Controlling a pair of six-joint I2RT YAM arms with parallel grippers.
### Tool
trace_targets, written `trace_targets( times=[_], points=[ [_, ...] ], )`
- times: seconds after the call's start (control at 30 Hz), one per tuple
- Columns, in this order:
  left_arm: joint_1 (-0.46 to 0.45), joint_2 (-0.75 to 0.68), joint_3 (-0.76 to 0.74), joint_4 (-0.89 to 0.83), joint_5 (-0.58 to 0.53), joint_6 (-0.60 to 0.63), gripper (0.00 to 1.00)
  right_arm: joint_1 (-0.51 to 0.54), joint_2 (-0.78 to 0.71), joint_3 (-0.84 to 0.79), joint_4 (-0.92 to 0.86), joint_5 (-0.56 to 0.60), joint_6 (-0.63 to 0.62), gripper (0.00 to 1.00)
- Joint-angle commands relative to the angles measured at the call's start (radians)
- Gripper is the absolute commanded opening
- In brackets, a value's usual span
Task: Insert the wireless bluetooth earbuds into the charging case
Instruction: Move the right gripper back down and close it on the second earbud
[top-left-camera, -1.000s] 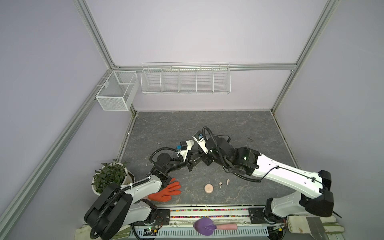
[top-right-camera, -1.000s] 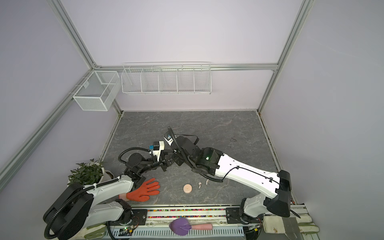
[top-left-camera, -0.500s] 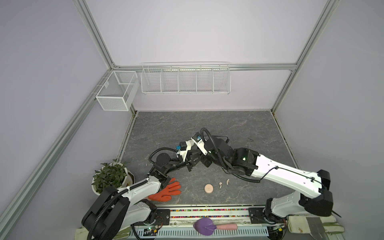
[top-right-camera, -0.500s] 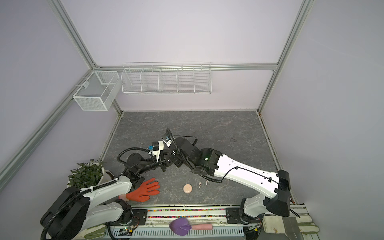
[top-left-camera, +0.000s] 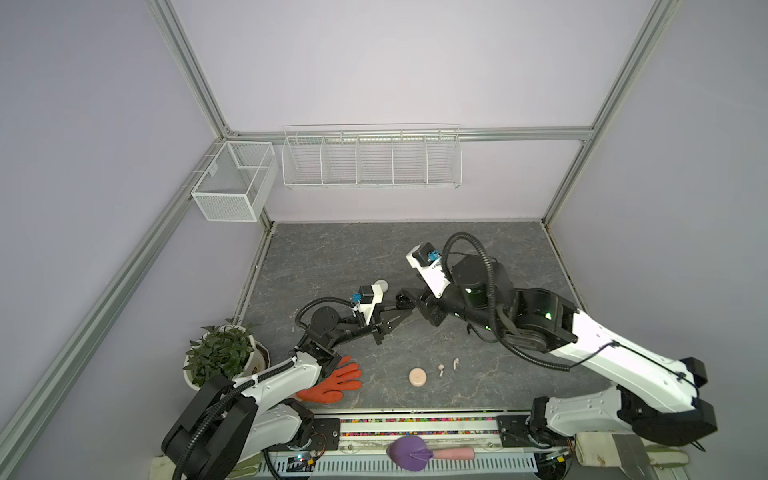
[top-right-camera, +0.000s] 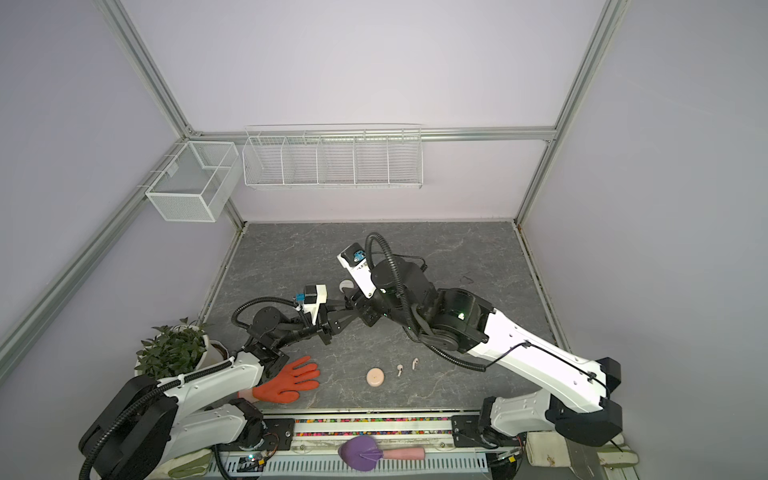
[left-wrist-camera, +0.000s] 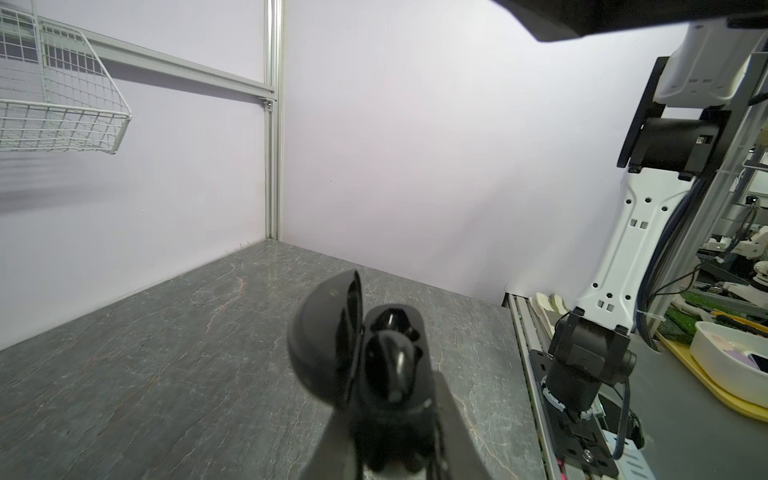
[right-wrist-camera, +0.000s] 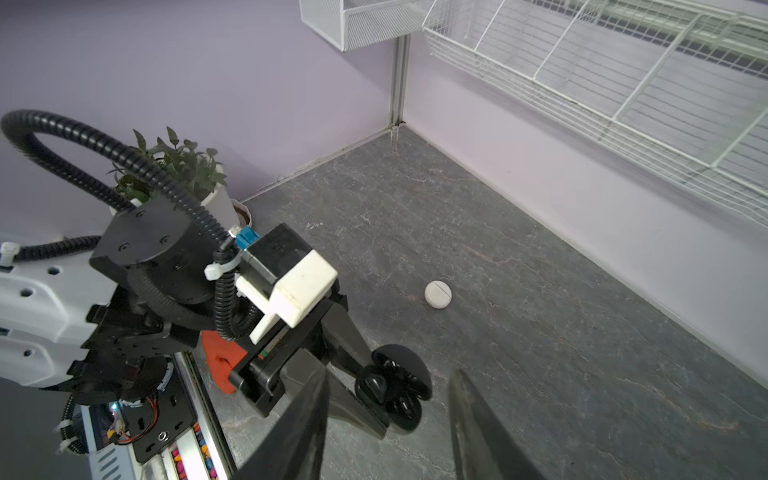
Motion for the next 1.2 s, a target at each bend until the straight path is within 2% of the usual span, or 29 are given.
trace_targets(
  times=[0.0, 0.1, 0.2, 0.33, 0.5, 0.77, 1.17],
  points=[
    [-0.005, -0.023, 0.005, 0.029, 0.038, 0.032, 0.00, -0.062, -0.018, -0.058, -0.066, 0.001, 0.054, 0.50],
    [-0.005, -0.039, 0.004, -0.001, 0.047, 0.052, 0.00, -0.153, -0.073, -0.160, -0.077, 0.013, 0.109, 0.50],
    [-0.005, -0.044, 0.000, -0.014, 0.053, 0.061, 0.00, -0.286, -0.085, -0.279, -0.105, -0.022, 0.190, 0.50],
    [-0.007, -0.019, 0.006, -0.002, 0.079, 0.056, 0.00, -0.450, -0.018, -0.411, -0.140, -0.079, 0.284, 0.48],
    [-0.011, 0.016, -0.001, 0.034, 0.083, 0.042, 0.00, -0.588, 0.108, -0.515, -0.103, -0.149, 0.308, 0.47],
    [-0.013, 0.043, -0.003, 0.045, 0.078, 0.038, 0.00, -0.644, 0.264, -0.564, -0.014, -0.265, 0.296, 0.43],
    [-0.013, 0.070, 0.002, 0.059, 0.078, 0.035, 0.00, -0.680, 0.367, -0.605, 0.043, -0.288, 0.274, 0.37]
  ],
)
